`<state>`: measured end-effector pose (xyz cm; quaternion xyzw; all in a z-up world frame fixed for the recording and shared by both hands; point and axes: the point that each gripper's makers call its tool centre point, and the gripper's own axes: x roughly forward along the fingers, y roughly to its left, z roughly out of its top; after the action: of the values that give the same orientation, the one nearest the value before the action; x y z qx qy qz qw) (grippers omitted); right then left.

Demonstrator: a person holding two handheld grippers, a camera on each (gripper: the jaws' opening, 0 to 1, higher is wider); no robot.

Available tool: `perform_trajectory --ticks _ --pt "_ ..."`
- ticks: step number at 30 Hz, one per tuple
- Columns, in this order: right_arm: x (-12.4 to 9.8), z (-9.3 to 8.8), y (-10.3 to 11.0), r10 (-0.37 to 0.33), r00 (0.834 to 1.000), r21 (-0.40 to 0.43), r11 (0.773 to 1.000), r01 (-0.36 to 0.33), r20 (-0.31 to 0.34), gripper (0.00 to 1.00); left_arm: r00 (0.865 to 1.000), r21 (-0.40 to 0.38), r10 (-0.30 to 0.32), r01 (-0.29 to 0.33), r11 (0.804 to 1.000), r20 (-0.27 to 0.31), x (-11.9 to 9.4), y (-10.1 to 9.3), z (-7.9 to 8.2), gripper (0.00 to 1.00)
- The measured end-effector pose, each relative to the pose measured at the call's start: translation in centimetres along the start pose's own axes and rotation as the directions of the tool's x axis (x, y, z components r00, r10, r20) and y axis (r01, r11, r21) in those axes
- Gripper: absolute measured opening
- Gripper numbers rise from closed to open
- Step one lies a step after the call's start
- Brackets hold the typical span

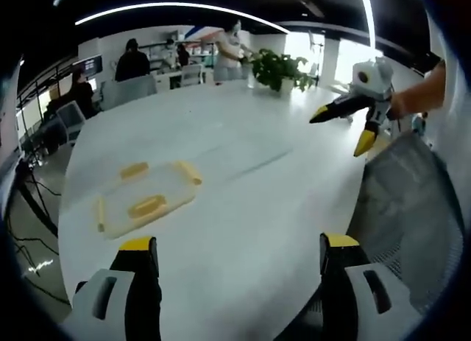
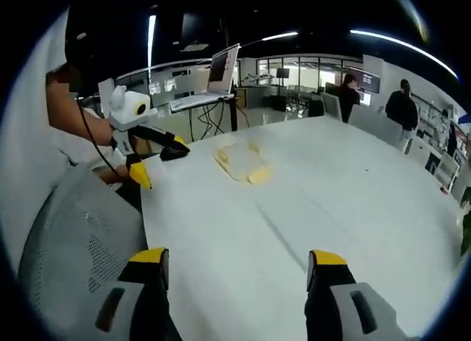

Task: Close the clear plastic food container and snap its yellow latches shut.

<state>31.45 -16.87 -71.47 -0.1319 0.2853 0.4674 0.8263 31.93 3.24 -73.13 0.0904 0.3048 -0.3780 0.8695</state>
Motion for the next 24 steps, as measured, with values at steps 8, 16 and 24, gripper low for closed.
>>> perform_trajectory --ticks 8,16,24 --pt "1.1 1.0 -0.4 0.009 1.000 0.011 1.000 -0.009 0.010 0.75 1.000 0.005 -0.008 0.008 1.000 -0.013 0.2 0.5 -0.1 0.88" --pt "2.2 1.6 -0.4 0.032 0.999 -0.004 0.999 -0.032 0.008 0.74 1.000 0.017 -0.005 0.005 1.000 -0.017 0.4 1.0 0.2 0.87" --pt "3.1 2.1 -0.2 0.057 0.998 -0.040 0.998 -0.057 -0.004 0.73 1.000 0.029 -0.010 0.011 1.000 -0.024 0.5 1.5 0.4 0.86"
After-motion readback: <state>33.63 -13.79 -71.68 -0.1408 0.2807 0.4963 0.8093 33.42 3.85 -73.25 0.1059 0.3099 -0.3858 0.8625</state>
